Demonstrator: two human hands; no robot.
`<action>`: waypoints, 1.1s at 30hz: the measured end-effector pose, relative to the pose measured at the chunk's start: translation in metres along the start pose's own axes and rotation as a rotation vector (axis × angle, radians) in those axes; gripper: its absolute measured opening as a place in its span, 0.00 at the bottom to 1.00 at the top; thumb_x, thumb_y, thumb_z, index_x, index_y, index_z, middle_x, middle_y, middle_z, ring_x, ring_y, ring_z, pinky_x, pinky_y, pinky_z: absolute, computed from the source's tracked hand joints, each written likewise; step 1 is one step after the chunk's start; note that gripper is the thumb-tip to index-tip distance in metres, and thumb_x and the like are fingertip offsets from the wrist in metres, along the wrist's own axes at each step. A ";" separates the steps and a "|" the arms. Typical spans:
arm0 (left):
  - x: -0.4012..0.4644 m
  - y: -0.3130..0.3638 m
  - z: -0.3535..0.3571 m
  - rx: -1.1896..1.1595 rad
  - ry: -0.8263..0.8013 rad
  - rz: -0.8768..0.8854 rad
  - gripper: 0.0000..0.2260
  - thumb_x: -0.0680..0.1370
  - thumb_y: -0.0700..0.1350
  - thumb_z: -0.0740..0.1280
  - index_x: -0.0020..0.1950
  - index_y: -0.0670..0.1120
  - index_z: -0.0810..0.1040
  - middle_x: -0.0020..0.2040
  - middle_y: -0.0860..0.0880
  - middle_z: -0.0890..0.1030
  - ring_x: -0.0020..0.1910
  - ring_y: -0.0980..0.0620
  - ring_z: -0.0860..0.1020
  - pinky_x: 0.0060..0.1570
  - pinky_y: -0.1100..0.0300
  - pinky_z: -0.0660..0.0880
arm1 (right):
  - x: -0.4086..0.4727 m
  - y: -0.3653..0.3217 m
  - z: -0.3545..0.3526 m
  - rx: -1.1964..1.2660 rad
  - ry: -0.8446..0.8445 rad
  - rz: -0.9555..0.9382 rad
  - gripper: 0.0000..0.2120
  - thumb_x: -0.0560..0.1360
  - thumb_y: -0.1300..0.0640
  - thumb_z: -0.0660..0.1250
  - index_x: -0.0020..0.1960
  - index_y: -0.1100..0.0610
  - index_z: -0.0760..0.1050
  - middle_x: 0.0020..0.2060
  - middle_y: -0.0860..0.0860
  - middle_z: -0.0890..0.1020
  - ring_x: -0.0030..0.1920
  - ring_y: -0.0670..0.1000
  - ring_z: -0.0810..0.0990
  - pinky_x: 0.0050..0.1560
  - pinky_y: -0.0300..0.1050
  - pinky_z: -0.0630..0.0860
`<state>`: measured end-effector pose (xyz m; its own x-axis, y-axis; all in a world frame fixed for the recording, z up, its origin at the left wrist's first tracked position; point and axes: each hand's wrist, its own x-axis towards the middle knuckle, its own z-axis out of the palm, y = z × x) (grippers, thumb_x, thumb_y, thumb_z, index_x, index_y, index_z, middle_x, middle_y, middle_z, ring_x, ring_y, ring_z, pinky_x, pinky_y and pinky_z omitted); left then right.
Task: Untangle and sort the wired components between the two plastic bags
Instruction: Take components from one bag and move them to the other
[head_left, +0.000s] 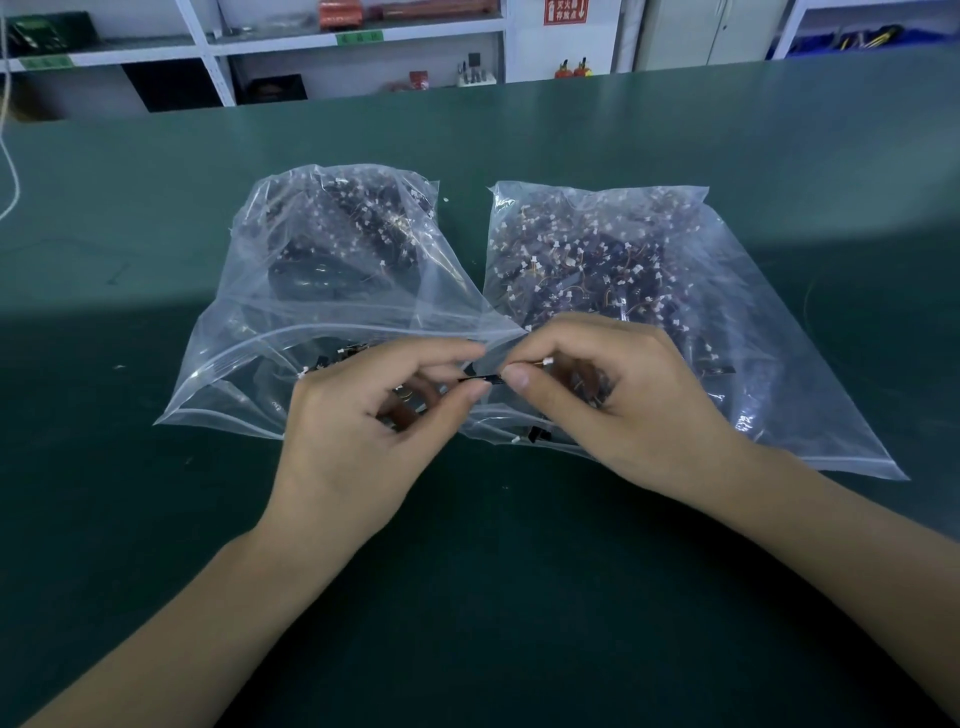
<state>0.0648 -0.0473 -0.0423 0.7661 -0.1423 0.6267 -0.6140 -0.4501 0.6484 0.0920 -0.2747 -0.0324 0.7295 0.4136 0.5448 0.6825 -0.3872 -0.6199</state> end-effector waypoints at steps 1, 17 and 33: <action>0.000 -0.001 0.000 0.022 -0.008 0.002 0.07 0.79 0.45 0.76 0.57 0.50 0.87 0.46 0.58 0.86 0.41 0.52 0.84 0.40 0.67 0.76 | 0.000 0.001 0.000 -0.004 0.006 -0.009 0.05 0.83 0.57 0.71 0.51 0.57 0.85 0.41 0.45 0.83 0.36 0.50 0.80 0.38 0.38 0.73; 0.000 -0.001 -0.001 0.047 -0.016 -0.047 0.04 0.80 0.40 0.76 0.50 0.49 0.87 0.44 0.54 0.84 0.40 0.48 0.83 0.39 0.64 0.76 | -0.002 0.001 0.000 0.004 -0.001 0.029 0.03 0.79 0.62 0.76 0.49 0.55 0.84 0.38 0.38 0.80 0.34 0.48 0.77 0.38 0.31 0.69; 0.001 0.002 -0.001 0.090 -0.024 0.018 0.02 0.79 0.40 0.76 0.50 0.47 0.87 0.44 0.54 0.83 0.41 0.49 0.83 0.39 0.63 0.76 | -0.002 0.000 0.000 -0.023 0.012 0.006 0.02 0.79 0.61 0.75 0.48 0.55 0.84 0.39 0.39 0.80 0.35 0.48 0.77 0.39 0.31 0.69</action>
<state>0.0641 -0.0469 -0.0405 0.7601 -0.1717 0.6267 -0.6090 -0.5245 0.5949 0.0901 -0.2752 -0.0336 0.7342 0.4014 0.5476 0.6786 -0.4085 -0.6104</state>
